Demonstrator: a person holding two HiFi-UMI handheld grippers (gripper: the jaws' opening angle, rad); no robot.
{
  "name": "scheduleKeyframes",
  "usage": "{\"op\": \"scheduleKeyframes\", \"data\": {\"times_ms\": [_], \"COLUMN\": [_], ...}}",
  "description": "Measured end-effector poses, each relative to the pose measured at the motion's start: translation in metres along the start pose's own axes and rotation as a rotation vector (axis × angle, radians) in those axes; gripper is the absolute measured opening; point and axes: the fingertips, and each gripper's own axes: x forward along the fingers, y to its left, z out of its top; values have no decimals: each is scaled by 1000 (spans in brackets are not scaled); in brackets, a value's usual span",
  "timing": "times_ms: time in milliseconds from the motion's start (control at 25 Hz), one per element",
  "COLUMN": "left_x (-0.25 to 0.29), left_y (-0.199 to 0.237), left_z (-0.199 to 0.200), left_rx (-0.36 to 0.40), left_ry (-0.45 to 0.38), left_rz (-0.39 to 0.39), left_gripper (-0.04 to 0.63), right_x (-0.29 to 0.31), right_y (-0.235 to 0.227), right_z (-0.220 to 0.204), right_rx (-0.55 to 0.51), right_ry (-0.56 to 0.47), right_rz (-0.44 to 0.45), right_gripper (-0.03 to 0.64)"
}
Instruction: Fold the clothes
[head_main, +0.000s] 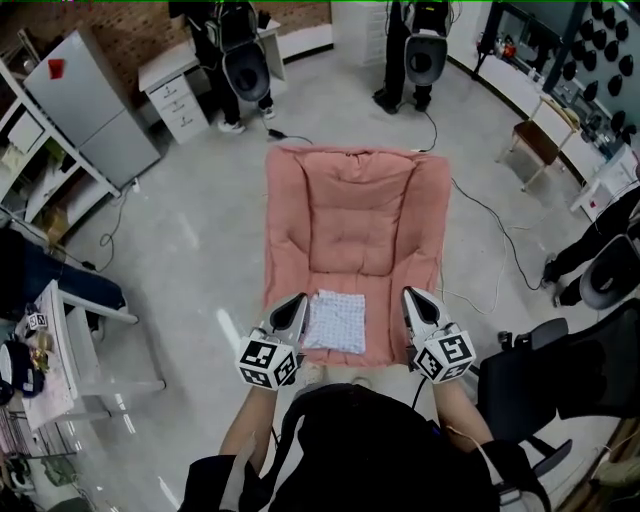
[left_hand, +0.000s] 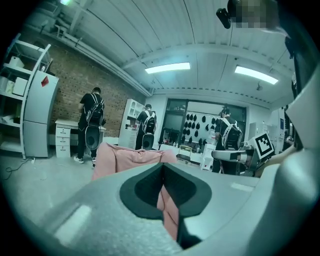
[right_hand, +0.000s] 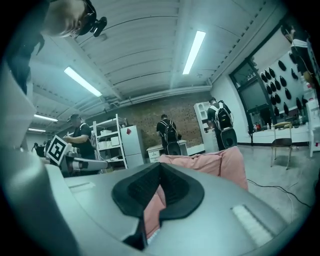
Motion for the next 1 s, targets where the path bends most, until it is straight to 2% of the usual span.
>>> {"op": "scheduleKeyframes", "data": {"times_ms": [240, 400, 1000], "left_x": [-5, -3, 16], "left_y": [31, 43, 38], "left_z": [23, 29, 34], "left_rx": [53, 39, 68], "left_ry": [-19, -41, -36], "left_rz": [-15, -21, -76], "left_gripper": [6, 6, 6], "right_x": [20, 31, 42], "right_y": [11, 16, 12], "right_z": [8, 13, 14], "right_rx": [-15, -24, -38], "right_ry": [-19, -33, -51], "right_rz": [-39, -48, -70], "right_gripper": [5, 5, 5]}}
